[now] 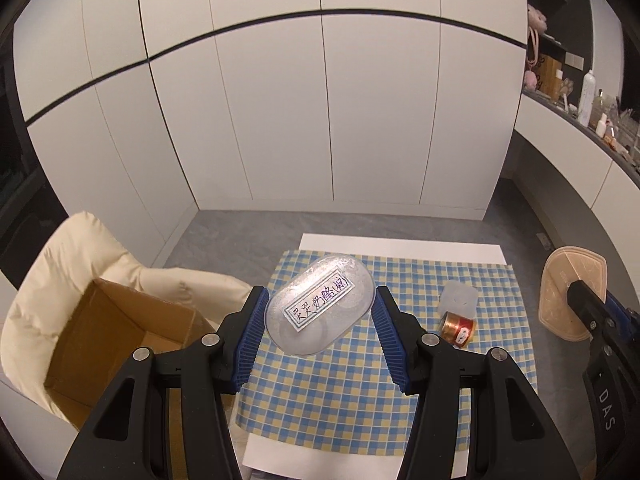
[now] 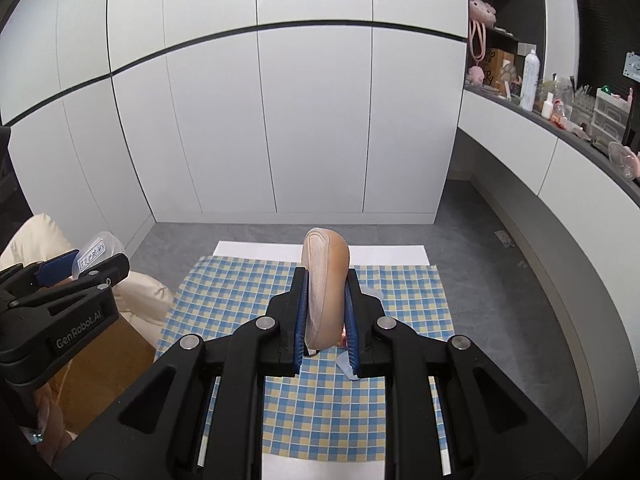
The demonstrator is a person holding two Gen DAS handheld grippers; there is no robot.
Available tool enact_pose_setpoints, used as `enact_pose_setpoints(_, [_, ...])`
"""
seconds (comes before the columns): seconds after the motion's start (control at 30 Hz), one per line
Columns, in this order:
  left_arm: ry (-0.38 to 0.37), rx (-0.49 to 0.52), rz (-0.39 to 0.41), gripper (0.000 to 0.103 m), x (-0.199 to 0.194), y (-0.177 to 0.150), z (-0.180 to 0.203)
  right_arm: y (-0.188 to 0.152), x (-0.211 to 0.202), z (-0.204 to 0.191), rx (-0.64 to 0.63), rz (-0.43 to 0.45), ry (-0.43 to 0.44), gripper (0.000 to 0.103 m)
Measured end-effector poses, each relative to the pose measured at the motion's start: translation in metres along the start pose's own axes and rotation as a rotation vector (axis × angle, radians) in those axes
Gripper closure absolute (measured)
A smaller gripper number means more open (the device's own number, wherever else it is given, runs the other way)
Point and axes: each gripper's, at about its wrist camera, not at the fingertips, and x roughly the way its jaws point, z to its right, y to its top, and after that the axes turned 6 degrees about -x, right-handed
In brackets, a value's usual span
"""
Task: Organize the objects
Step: 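Lift the clear case with the left tool while the right tool lifts the peach sponge, then carry the clear case with the left tool toward the box while the right tool carries the sponge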
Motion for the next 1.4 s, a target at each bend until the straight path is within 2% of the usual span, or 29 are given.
enact_pose_setpoints(0.23, [-0.011, -0.005, 0.026, 0.05, -0.039, 0.002, -0.004, 0.012, -0.036, 0.004, 0.014, -0.002, -0.023, 0.086])
enact_pose_setpoints(0.47, [-0.031, 0.0, 0.038, 0.05, -0.067, -0.003, 0.0, 0.012, -0.052, 0.009, 0.017, -0.053, -0.049, 0.086])
enact_pose_setpoints(0.87, [-0.015, -0.024, 0.017, 0.05, -0.075, -0.021, -0.012, -0.002, -0.071, 0.014, -0.022, -0.054, -0.063, 0.086])
enact_pose_setpoints(1.4, [-0.034, 0.008, 0.007, 0.05, -0.089, -0.044, -0.014, -0.017, -0.086, 0.006, -0.02, -0.073, 0.019, 0.086])
